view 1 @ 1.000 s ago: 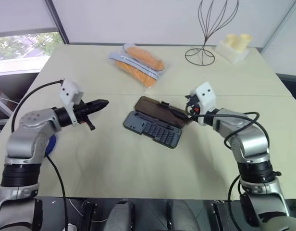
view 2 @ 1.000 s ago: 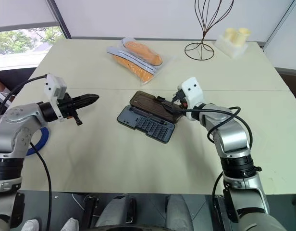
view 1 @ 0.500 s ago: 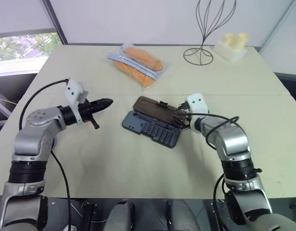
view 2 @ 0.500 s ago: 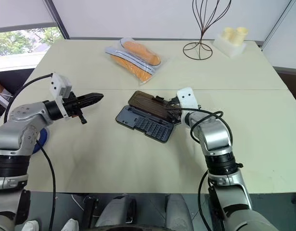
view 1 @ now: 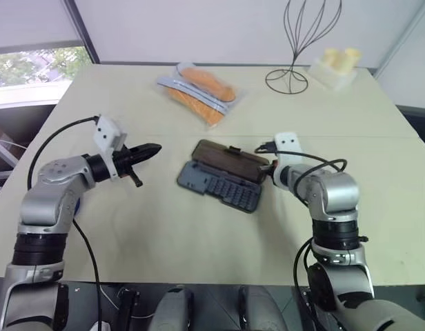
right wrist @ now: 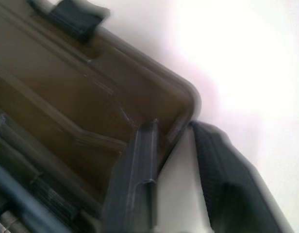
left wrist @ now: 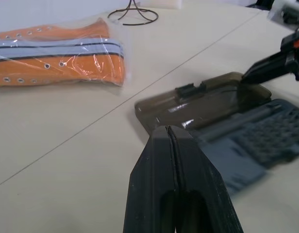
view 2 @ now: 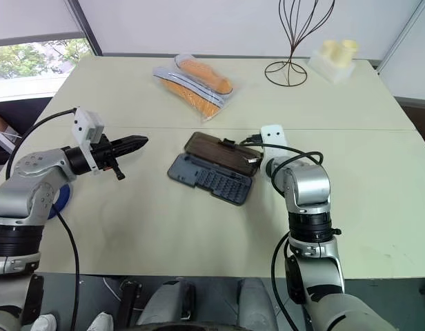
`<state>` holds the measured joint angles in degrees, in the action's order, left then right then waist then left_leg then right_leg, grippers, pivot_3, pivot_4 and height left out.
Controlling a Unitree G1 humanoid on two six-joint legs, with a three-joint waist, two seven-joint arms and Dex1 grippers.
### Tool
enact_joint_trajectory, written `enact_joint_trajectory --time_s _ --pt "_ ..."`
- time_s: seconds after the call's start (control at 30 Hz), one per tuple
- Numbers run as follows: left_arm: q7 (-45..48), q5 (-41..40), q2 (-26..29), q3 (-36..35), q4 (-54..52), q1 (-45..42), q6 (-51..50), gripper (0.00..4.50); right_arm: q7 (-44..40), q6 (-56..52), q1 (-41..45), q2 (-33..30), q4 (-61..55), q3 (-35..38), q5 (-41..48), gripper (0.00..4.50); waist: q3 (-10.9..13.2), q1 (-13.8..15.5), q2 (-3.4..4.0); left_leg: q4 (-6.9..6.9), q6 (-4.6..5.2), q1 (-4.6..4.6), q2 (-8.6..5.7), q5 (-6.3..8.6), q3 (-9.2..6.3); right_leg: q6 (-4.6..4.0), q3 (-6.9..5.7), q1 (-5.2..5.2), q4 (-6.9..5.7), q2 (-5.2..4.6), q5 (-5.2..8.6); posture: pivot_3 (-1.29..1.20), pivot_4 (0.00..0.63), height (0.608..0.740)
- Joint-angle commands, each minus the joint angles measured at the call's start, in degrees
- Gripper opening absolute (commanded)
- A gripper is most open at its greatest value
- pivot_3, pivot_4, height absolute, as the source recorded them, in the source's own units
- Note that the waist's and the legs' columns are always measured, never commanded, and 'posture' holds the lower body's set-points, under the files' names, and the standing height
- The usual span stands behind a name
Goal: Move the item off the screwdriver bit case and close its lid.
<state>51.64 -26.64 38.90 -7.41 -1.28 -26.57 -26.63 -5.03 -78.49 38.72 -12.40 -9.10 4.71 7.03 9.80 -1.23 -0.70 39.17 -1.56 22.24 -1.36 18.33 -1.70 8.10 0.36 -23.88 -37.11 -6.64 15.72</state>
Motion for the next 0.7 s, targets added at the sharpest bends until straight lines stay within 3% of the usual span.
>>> enact_joint_trajectory --time_s 0.03,0.57,0.7 --pt "-0.58 0.02 0.32 -0.97 -2.27 0.0 0.76 0.0 -0.39 -1.64 -0.6 -0.69 -0.4 -0.78 0.1 0.11 0.0 -0.06 0.0 0.0 0.0 0.0 0.0 0.0 -0.01 0.0 0.0 -0.01 0.0 0.01 0.0 0.0 0.15 0.74" --pt "-2.16 0.13 0.23 -1.36 -3.25 1.1 1.08 0.0 -2.27 -4.6 -0.12 -1.11 -0.61 -4.6 0.99 0.11 0.0 -0.1 0.0 -0.01 0.0 0.0 0.01 0.0 0.01 0.0 0.0 -0.04 0.0 0.0 0.0 0.0 0.15 0.74" --pt "-2.29 0.09 0.37 -1.56 -3.39 1.36 1.06 0.0 -6.04 -4.92 -0.54 -3.08 -3.44 -8.04 3.41 0.11 0.0 -0.3 0.0 -0.01 0.0 0.0 0.01 0.0 0.01 0.0 0.0 -0.06 0.0 0.0 0.0 0.0 0.15 0.74"
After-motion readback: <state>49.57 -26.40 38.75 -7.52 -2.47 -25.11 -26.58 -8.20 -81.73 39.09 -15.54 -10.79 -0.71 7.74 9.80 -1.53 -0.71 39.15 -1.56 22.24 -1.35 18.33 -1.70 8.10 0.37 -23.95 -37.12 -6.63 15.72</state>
